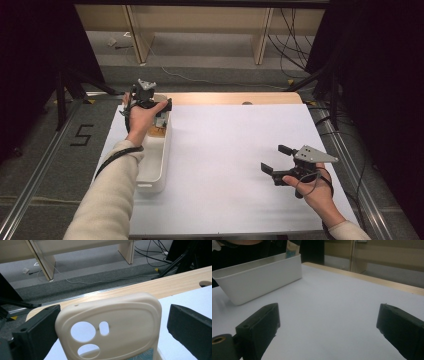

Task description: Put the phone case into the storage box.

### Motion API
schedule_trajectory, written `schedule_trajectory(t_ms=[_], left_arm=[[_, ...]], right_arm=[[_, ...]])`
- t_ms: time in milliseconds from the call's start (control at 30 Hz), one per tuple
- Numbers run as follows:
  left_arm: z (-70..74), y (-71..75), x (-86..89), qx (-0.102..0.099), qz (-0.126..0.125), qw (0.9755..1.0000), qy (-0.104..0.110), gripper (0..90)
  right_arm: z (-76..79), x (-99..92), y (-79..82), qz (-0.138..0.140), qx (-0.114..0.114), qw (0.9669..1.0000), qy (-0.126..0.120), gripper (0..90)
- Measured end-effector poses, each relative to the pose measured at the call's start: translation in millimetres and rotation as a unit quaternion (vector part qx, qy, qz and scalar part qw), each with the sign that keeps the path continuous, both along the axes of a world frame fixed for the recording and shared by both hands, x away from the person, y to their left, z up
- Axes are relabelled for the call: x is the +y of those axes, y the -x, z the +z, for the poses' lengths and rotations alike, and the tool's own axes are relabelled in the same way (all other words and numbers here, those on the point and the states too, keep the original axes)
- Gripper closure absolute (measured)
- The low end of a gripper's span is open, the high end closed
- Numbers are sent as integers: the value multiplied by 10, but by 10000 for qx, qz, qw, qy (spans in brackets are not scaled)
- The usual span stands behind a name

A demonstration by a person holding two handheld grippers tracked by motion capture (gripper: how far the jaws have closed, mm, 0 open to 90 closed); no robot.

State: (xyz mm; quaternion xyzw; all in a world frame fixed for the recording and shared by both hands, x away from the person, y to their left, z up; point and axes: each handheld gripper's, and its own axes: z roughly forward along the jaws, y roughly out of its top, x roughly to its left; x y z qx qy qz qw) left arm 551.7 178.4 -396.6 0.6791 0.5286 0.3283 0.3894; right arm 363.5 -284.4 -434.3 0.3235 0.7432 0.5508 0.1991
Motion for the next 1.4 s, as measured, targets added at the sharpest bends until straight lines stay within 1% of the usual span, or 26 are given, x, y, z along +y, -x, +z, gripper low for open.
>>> schedule_trajectory(t_ms=[167, 467, 633, 767, 833, 967, 1000, 1133, 1167, 1400], left_arm=[[57, 5, -20, -98, -34, 9999, -61, 0], [234, 24, -27, -320, -39, 9995, -23, 0], [296, 43, -32, -388, -73, 9992, -47, 0], [327, 75, -42, -429, -90, 9990, 3, 0], [346, 100, -47, -429, -81, 9990, 26, 9], [378, 154, -28, -412, -122, 9989, 205, 19], [382, 170, -24, -407, -117, 9989, 220, 19], [390, 244, -1, -421, -174, 9988, 202, 21], [392, 266, 3, -433, -188, 9986, 230, 21], [423, 445, 26, -441, -298, 9983, 246, 32]], right_arm=[[2, -1, 0, 3, 8, 10000, 1, 60], [2, 3, 3, 9, 7, 10000, 31, 59], [4, 12, 8, 17, 8, 10000, 46, 59], [6, 9, 7, 6, 9, 10000, 44, 59], [7, 7, 6, 8, 6, 10000, 28, 59], [1, 5, 4, 6, 14, 10000, 53, 59], [3, 5, 4, 5, 4, 10000, 42, 59], [6, -2, 1, -7, -4, 10000, 36, 59], [4, -4, -1, -9, -12, 10000, 45, 59], [2, -4, -3, -27, -6, 10000, 50, 59]])
